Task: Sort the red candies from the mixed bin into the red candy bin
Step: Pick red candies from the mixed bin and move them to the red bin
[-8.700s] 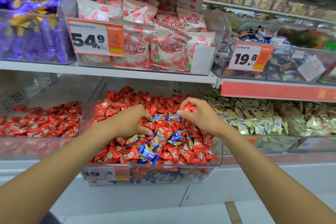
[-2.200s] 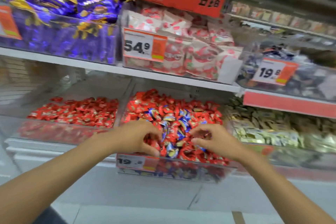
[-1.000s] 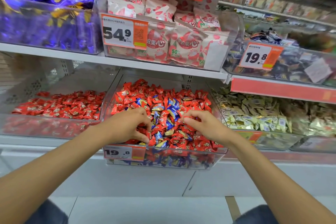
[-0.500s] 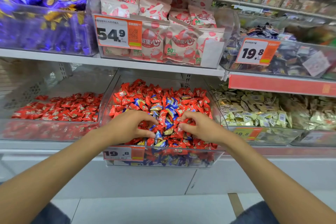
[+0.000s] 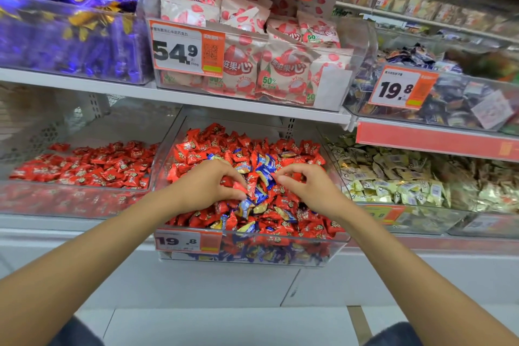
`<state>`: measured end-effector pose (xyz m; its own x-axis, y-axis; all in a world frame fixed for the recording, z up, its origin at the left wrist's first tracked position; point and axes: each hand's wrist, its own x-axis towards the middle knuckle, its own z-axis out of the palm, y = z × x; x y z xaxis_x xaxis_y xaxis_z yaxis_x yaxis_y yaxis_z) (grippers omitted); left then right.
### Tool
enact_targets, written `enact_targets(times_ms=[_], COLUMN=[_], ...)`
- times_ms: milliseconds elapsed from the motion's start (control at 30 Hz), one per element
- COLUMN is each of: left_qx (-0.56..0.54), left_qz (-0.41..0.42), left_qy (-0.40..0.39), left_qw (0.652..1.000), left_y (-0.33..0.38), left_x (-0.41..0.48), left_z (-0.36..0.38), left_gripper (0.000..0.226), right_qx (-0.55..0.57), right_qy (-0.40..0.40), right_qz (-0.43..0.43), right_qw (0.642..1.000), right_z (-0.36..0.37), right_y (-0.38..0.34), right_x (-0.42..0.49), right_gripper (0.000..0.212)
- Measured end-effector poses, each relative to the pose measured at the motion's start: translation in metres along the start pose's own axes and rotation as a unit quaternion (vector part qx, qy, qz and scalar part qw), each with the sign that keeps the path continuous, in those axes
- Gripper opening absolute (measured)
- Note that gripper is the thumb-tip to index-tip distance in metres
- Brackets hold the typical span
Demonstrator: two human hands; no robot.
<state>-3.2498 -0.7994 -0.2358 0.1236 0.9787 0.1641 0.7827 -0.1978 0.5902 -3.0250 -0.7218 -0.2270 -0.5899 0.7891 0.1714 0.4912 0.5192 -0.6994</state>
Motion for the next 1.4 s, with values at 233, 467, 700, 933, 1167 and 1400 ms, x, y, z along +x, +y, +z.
enact_targets(times_ms=[233,467,700,933,1167,1400], left_qx=[0.038,0.120,0.142,0.256,0.219,0.097], left_qz=[-0.025,-0.056,-0.053,-0.054,-0.056,-0.046], left_qy=[0.094,0.073,0.001,-0.083,-0.029,0.033], left_qw=[0.995,0.989,0.988,0.962,0.974,0.994], left_y=[-0.016,-0.024,-0.014,-0.016,-0.020,-0.015], left_x=[-0.002,-0.001,-0.003,0.004,0.001,-0.013], left_z=[-0.022,-0.020,-0.023,-0.012,-0.012,-0.023], left_gripper=[0.016,0.025,0.040,0.057,0.035,0.036], right_qx=[-0.184,-0.229,-0.066,-0.059,-0.114,-0.181], right_qy=[-0.060,-0.102,-0.051,-0.109,-0.217,-0.242], right_qz=[-0.043,-0.071,-0.024,-0.011,0.018,-0.017], right_qw=[0.980,0.965,0.996,0.992,0.969,0.953], right_z=[0.034,0.041,0.004,-0.021,-0.008,0.008], right_y=[-0.021,-0.009,0.004,0.011,0.016,0.012], right_x=[0.034,0.044,0.033,0.006,-0.014,-0.013], right_gripper=[0.052,0.026,0.018,0.029,0.025,0.051])
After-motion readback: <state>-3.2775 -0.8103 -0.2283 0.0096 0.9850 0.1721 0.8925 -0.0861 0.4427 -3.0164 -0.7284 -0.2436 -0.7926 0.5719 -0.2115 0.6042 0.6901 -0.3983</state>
